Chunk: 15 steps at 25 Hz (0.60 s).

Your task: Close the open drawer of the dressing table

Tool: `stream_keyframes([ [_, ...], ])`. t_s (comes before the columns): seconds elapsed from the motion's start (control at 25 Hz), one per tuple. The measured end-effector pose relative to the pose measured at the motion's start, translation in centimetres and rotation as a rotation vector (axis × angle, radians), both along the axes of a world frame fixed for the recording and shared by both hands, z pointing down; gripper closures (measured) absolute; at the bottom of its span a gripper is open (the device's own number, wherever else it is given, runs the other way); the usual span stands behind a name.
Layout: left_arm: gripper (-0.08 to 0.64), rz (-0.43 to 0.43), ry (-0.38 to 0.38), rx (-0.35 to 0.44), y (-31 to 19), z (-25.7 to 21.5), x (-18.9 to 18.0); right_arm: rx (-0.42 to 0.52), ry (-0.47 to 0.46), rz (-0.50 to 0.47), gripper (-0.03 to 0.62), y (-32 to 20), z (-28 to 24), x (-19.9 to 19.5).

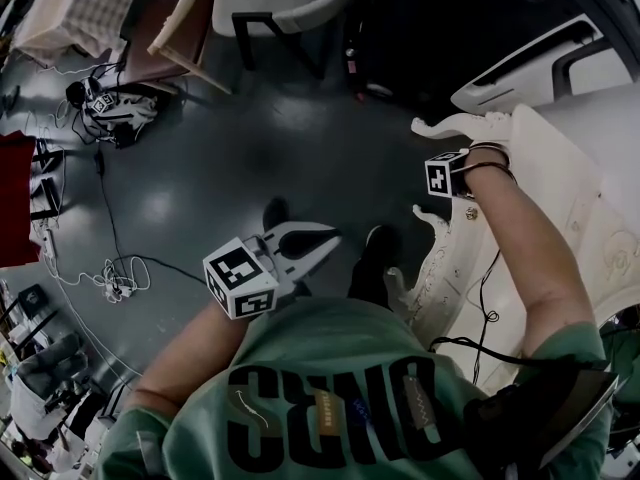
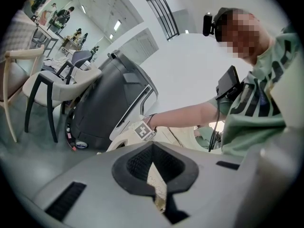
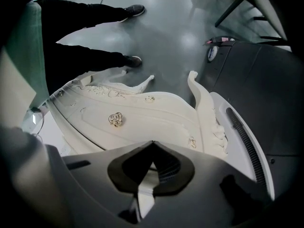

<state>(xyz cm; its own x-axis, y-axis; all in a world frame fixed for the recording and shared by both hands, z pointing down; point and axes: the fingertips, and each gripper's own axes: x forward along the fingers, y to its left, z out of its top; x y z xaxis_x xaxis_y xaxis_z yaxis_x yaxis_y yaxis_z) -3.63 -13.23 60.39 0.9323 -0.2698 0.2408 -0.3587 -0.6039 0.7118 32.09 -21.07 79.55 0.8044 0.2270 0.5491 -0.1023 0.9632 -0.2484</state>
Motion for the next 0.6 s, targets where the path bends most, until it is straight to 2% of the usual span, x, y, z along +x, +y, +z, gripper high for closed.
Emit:
stream_keyframes([
  [0.28,0.552,-0.01,0.01,0.042,-1.1,-2.2,-0.3,0.125,-0.26,0.151,0.58,1.3,-1.3,-2.8],
  [0.44,0.552,-0.011,0.022,0.087,-1.8,-4.0,-0.7,0.225,-0.449,0.214,0.58,2.4,-2.9,-6.0],
  [0.6,0.552,-0.012,0.036,0.134,-2.6,-6.9,-1.9,0.339,-0.624,0.367,0.58,4.2,-5.5,-8.9],
])
